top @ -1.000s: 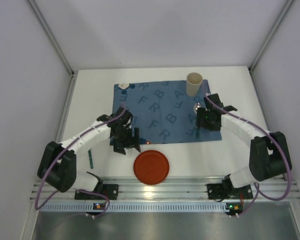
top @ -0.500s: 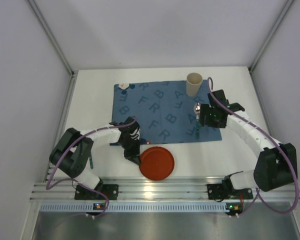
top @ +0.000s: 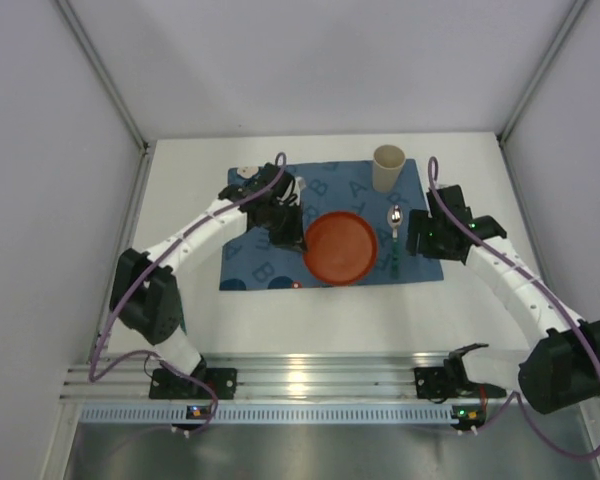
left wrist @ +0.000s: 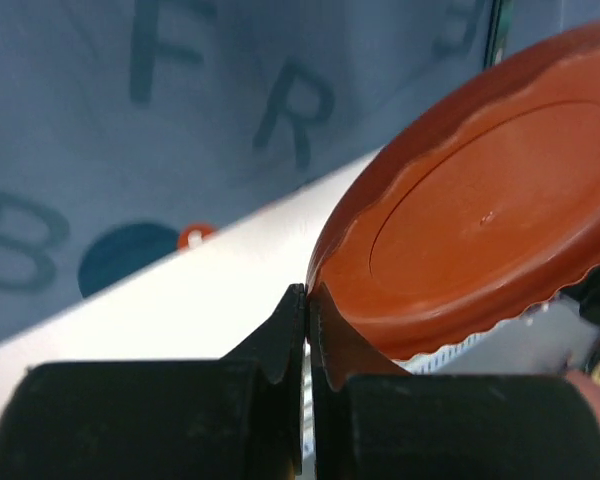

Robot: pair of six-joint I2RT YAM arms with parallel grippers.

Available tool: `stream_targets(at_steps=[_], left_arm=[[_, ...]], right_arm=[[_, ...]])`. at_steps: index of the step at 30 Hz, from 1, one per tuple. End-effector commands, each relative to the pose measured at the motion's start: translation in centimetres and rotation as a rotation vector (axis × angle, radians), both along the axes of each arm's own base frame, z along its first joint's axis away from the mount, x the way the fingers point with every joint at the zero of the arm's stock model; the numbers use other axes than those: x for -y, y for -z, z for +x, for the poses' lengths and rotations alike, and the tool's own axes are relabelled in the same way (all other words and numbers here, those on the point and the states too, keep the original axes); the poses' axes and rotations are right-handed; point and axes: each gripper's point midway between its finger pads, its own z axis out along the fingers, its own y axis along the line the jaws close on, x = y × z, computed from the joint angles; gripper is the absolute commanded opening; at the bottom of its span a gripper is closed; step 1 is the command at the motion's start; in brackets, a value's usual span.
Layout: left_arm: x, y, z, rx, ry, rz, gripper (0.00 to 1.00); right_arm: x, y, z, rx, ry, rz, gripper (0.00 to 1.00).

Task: Set the dinner table for one person

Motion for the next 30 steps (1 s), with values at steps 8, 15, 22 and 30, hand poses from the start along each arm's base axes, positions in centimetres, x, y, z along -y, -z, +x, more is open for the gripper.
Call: stream_targets(at_steps=[8, 15, 22, 30], left_arm=[[1.9, 5.5, 11.6, -0.014, -0.153, 0.144, 0.0], [-0.2, 6.7, 15.1, -0.016, -0.253, 0.18, 0.0], [-2.3, 7.5, 14.9, -0.04, -0.29, 0.214, 0.36], [-6.8, 3.6, 12.1, 0.042, -0.369, 0.325, 0.98]], right_arm=[[1.4, -1.9, -3.2, 0.032, 0.015, 0.007, 0.7], [1.1, -2.4, -4.7, 0.038, 0.012, 0.052, 0.71], [0.6, -2.1, -4.8, 0.019, -0.016, 0.067, 0.71], [-0.4, -1.6, -4.3, -0.008, -0.053, 0.096, 0.7]])
